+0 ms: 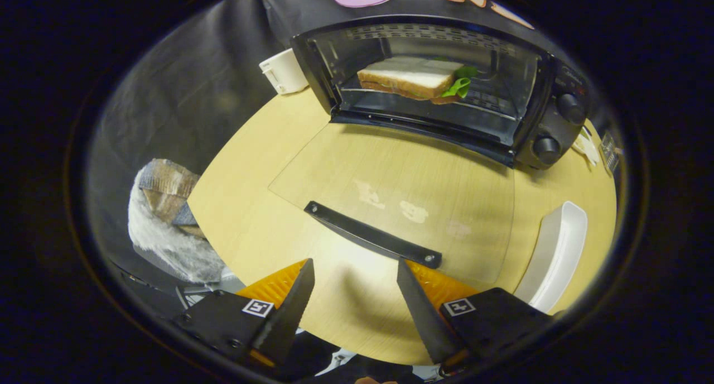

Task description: Open the toaster oven, put the food inside, and close the toaster oven door.

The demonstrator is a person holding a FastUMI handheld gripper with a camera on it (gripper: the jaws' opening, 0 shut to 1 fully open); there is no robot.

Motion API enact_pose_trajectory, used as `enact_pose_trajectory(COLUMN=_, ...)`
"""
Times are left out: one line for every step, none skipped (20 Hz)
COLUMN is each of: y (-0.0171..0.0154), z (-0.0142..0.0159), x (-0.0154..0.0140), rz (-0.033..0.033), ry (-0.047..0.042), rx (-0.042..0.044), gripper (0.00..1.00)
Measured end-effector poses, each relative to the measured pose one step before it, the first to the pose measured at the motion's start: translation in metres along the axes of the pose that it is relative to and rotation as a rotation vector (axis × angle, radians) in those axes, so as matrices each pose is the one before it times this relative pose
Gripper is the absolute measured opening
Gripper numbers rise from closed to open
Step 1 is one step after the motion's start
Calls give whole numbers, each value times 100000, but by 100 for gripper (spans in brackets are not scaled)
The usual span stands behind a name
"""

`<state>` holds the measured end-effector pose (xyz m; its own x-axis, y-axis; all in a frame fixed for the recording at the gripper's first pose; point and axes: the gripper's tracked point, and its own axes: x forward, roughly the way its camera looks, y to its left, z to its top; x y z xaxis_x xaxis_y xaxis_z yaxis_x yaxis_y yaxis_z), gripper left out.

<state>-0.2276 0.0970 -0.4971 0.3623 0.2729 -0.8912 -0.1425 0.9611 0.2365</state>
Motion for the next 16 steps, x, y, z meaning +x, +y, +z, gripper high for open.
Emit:
enact_pose_trajectory(y=-86, z=134, x=-106, rz=-526, ry=-1318, rx=908, gripper=95)
enact_pose_trajectory(y=-277, z=-7, x=-144, rz=-938, ry=-333, rx=380, gripper=94)
enact_pose_trajectory(y=-187, z=29, x=-118, rz=-469, ry=-652, rx=666, gripper=94)
enact_pose_trajectory(y=-101, z=174, x=-199, rz=-266, ry=-820, rx=984, gripper=94)
enact_pose_trajectory(y=4, z=170, x=-291, rz=211, ry=-1007, rx=1244, gripper=94)
enact_pose_trajectory(y=72, z=365, x=-286, rz=358, ry=-1474, rx=997, gripper=94)
enact_pose_trajectory(y=38, z=284, x=-330, rz=192, ry=-1644, rx=569, gripper=94)
enact_pose_trajectory(y=-5, z=351, x=-280, rz=-64, ry=-1213, rx=55, gripper=94)
enact_pose_trajectory(y=38, z=311, x=-341, rz=-63, ry=-1485, rx=-23, gripper=94)
enact_pose_trajectory(y=50, z=375, x=-363, rz=-2, ry=-1303, rx=225, gripper=94)
enact_pose_trajectory(y=164, z=447, x=-333, rz=129, ry=-1477, rx=705, gripper=94)
enact_pose_trajectory(y=38, z=608, x=-448, rz=263, ry=-1732, rx=949, gripper=94)
enact_pose_trajectory(y=106, z=627, x=-391, rz=326, ry=-1838, rx=704, gripper=94)
enact_pose_trajectory(y=-379, z=687, x=-432, rz=236, ry=-1669, rx=587, gripper=94)
enact_pose_trajectory(y=46, z=354, x=-282, rz=204, ry=-760, rx=302, gripper=94)
enact_pose_trajectory(y=87, z=446, x=-185, rz=111, ry=-589, rx=1187, gripper=94)
